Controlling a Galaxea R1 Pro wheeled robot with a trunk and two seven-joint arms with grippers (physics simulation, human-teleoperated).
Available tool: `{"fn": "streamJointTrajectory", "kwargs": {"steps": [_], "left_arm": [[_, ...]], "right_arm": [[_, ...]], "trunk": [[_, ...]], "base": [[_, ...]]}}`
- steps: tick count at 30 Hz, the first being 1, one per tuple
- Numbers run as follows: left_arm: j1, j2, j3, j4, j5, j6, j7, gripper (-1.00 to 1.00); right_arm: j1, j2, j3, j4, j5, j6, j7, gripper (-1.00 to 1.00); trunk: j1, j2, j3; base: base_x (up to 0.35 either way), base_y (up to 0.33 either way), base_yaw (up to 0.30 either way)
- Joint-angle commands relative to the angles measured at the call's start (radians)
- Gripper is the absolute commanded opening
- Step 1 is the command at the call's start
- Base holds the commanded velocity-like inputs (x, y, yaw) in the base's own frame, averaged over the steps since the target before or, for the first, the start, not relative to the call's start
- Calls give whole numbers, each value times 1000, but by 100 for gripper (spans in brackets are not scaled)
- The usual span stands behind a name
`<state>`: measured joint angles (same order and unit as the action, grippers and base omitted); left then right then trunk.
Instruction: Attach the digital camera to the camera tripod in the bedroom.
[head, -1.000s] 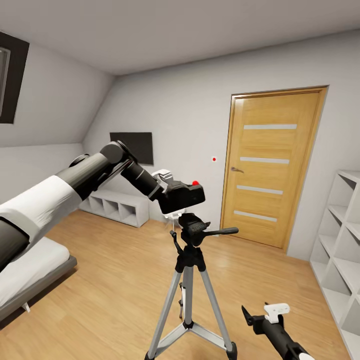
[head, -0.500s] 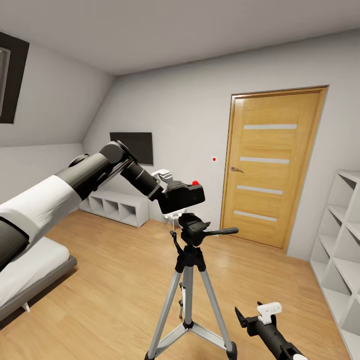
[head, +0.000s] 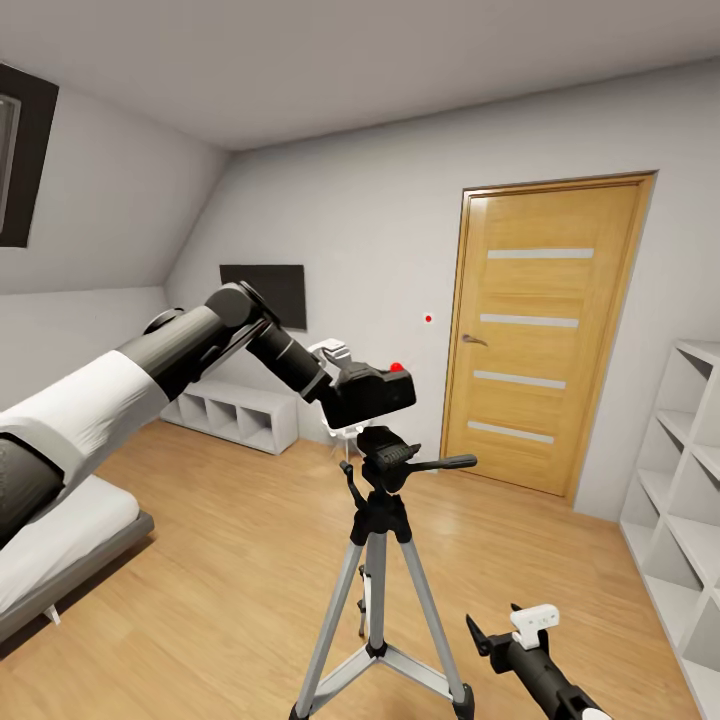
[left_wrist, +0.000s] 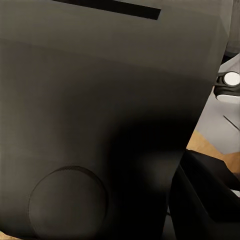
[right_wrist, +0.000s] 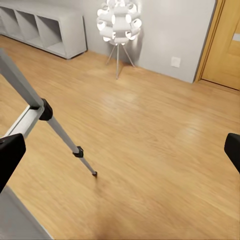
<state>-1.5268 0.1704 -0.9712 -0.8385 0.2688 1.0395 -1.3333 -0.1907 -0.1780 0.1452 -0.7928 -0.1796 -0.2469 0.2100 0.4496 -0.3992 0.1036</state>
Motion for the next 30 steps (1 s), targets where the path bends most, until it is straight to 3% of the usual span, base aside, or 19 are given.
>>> {"fn": "streamJointTrajectory", "kwargs": {"steps": [1, 7, 10, 17, 25, 30], "left_arm": [[-1, 0, -3, -1, 2, 8, -3, -100], [-1, -8, -3, 0, 2, 8, -3, -100], [-1, -14, -3, 1, 3, 8, -3, -100], [-1, -15, -4, 1, 2, 8, -3, -100], [-1, -15, -4, 1, 2, 8, -3, -100], [-1, -15, -4, 1, 2, 8, -3, -100]], "right_arm": [[0, 0, 4, 1, -11, -3, 3, 100], [0, 12, 9, 1, -11, -3, 15, 100], [-1, 22, 14, -2, -11, -3, 67, 100], [-1, 23, 14, -5, -11, -3, 161, 100], [-1, 18, 8, -5, -13, -3, 206, 100], [-1, 16, -74, -5, -17, -3, 219, 100]], "trunk": [[0, -1, 0], [0, -1, 0], [0, -1, 0], [0, -1, 0], [0, -1, 0], [0, -1, 0]], "base": [[0, 0, 0], [0, 0, 0], [0, 0, 0], [0, 0, 0], [0, 0, 0], [0, 0, 0]]}}
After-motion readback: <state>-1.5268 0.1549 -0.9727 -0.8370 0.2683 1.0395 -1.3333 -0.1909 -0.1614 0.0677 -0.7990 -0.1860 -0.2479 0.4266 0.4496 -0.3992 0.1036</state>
